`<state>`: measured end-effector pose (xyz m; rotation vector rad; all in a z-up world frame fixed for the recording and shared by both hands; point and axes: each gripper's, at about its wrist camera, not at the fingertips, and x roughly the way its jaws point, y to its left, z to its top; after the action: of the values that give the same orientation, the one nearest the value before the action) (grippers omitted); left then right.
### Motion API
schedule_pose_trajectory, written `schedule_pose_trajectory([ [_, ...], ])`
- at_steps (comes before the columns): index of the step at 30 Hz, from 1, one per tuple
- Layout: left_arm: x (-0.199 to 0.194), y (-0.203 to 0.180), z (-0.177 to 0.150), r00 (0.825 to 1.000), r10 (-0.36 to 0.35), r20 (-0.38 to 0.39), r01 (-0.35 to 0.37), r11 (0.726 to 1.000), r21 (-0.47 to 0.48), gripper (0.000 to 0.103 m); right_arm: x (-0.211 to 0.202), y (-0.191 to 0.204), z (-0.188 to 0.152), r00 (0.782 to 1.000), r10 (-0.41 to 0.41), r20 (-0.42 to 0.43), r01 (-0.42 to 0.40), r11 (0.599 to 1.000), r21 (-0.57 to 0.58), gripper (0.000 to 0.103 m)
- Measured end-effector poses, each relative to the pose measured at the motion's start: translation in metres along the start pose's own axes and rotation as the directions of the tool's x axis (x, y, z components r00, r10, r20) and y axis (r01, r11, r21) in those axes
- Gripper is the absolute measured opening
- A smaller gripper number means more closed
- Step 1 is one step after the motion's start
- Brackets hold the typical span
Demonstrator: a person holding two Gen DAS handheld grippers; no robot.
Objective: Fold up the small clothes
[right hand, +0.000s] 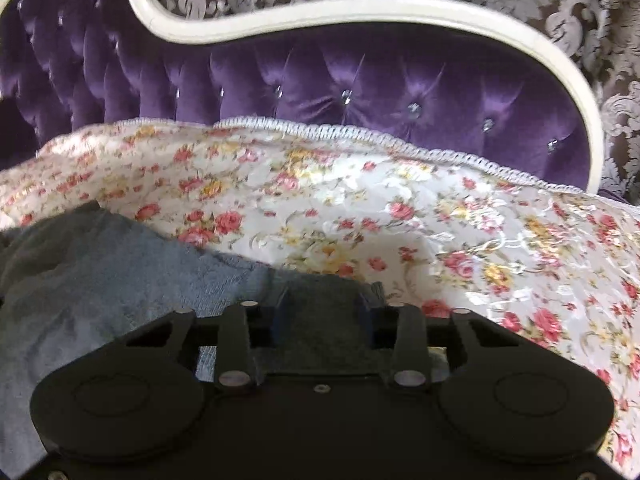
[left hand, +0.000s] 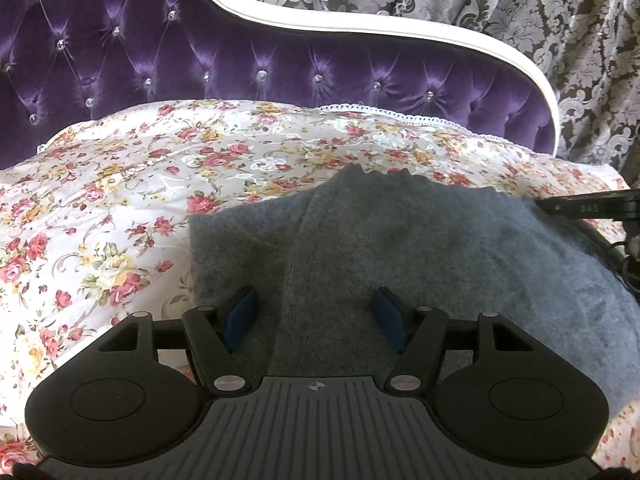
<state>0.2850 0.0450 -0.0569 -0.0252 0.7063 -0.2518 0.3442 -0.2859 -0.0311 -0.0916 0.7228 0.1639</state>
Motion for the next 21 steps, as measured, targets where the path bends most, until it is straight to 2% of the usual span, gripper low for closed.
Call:
schedule_pose_trajectory([
  [1, 0.000, 0.000, 0.000, 1.000, -0.001, 0.000, 0.001, 1.000, -0.001, 0.063, 0.000, 0.001, 0.000, 1.000, -0.002, -0.002, 0.002, 1.000, -0.007, 0.020],
  [2, -0.001, 0.000, 0.000, 1.000, -0.002, 0.001, 0.002, 1.000, -0.003, 0.063, 0.000, 0.002, 0.000, 1.000, -0.028, 0.002, 0.028, 1.000, -0.014, 0.009],
  [5, -0.001, -0.001, -0.001, 1.000, -0.001, 0.002, 0.001, 1.000, -0.004, 0.063, 0.003, -0.008, 0.001, 0.996, -0.089, -0.008, 0.089, 0.996, 0.025, 0.007],
  [9, -0.001, -0.001, -0.001, 1.000, 0.000, 0.000, 0.000, 1.000, -0.006, 0.063, -0.001, -0.020, 0.002, 0.999, -0.036, -0.004, 0.036, 0.994, 0.103, 0.009],
  [10, -0.001, -0.001, -0.001, 1.000, 0.002, -0.001, -0.002, 1.000, -0.008, 0.063, -0.007, -0.024, 0.002, 1.000, -0.009, 0.015, 0.007, 0.991, 0.136, 0.018],
  [12, -0.001, -0.002, 0.000, 1.000, 0.005, -0.005, -0.005, 1.000, -0.008, 0.064, -0.024, -0.037, -0.001, 0.997, 0.042, 0.067, -0.057, 0.972, 0.229, 0.043],
  [14, 0.000, -0.003, 0.001, 1.000, 0.005, -0.008, -0.005, 1.000, -0.004, 0.068, -0.044, -0.051, -0.008, 0.989, 0.079, 0.122, -0.114, 0.944, 0.310, 0.082],
  [16, 0.000, -0.004, 0.001, 1.000, 0.005, -0.009, -0.005, 1.000, -0.004, 0.071, -0.065, -0.063, -0.017, 0.983, 0.108, 0.145, -0.155, 0.918, 0.365, 0.083],
  [18, 0.002, -0.006, 0.001, 1.000, -0.002, -0.006, 0.002, 1.000, -0.009, 0.077, -0.084, -0.073, -0.033, 0.981, 0.127, 0.148, -0.177, 0.898, 0.403, 0.094],
  [19, 0.003, -0.007, 0.001, 1.000, -0.007, -0.005, 0.007, 1.000, -0.010, 0.083, -0.091, -0.076, -0.040, 0.980, 0.137, 0.144, -0.185, 0.889, 0.418, 0.103],
  [21, 0.004, -0.010, 0.000, 1.000, -0.011, -0.001, 0.011, 1.000, -0.004, 0.090, -0.105, -0.080, -0.058, 0.980, 0.154, 0.129, -0.196, 0.875, 0.442, 0.103],
])
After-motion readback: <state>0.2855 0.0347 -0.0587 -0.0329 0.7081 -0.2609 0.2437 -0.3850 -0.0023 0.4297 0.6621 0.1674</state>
